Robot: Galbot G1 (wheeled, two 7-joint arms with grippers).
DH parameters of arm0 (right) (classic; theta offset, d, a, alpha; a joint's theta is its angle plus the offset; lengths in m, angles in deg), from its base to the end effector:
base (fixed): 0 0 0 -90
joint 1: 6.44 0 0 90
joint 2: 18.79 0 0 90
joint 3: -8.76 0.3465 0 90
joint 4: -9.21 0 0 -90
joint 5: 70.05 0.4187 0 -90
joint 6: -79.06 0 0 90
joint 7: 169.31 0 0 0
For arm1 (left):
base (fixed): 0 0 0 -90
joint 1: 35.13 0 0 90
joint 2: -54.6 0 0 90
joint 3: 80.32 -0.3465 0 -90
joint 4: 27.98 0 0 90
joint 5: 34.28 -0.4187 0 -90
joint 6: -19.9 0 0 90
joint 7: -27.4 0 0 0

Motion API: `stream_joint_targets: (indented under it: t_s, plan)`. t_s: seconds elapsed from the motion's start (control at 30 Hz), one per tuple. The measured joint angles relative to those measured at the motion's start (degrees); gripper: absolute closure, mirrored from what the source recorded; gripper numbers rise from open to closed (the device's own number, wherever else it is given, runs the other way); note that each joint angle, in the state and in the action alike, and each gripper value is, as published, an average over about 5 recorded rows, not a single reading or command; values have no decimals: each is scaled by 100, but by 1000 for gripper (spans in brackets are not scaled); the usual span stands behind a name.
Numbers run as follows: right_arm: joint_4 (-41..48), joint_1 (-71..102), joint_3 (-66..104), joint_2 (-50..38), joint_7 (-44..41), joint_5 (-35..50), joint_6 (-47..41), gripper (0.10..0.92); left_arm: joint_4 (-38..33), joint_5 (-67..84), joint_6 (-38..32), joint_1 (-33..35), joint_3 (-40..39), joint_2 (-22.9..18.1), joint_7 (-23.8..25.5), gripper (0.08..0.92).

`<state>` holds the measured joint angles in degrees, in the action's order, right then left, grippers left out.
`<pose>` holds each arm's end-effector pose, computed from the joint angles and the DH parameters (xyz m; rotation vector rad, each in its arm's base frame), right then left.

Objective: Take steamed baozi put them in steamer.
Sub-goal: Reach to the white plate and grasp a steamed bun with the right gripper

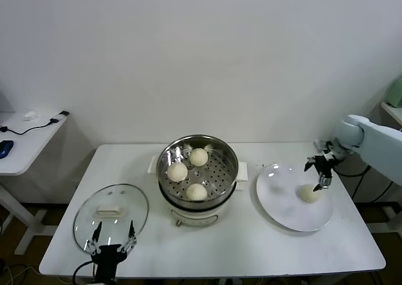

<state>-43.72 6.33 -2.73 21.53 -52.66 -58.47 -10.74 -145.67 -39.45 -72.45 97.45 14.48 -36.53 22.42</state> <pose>0.6067 -0.2448 -0.2057 1.2455 -1.3261 1.2381 0.1688 0.0280 -0.3623 0.2230 -2.9092 -0.1946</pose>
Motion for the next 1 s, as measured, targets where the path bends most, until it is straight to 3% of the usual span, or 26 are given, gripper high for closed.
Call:
stream_joint_targets:
  t_s: [0.6, 1.0]
  plan:
    - [637, 950, 890, 278, 235, -383, -129, 203, 8, -26, -28, 37, -7, 14, -12, 177]
    - [636, 956, 893, 272, 206, -540, -158, 277, 5, -27, -20, 43, -34, 14, -25, 177]
